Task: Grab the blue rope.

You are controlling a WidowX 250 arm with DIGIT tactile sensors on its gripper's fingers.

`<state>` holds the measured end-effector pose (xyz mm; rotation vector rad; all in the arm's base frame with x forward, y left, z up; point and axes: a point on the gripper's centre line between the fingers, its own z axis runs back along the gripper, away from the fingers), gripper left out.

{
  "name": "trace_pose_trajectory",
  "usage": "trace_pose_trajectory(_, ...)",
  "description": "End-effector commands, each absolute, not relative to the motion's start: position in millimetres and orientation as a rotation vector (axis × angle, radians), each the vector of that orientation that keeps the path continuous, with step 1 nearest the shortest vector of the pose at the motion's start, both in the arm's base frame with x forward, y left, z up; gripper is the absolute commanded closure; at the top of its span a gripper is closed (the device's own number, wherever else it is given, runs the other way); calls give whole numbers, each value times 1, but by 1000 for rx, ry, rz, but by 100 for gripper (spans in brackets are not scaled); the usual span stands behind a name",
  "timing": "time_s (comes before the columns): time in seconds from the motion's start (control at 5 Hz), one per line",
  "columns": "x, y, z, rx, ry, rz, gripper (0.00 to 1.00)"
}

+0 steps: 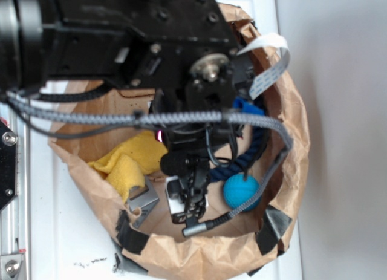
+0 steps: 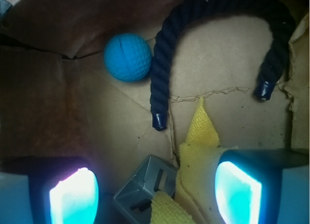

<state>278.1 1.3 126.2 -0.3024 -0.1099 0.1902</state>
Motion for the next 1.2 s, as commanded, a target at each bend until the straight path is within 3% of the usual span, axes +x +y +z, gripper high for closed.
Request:
trace_pose_trajectory(0.0,284,6,116,-245,-217,214,0)
trace_pose_trajectory(0.4,287,5,80,-170,-254,190,0)
trace_pose_trajectory(0.8,310,-3,65,-186,-266,215,0)
trace_pose_trajectory(1.0,316,-9,52,-155,-269,220,0)
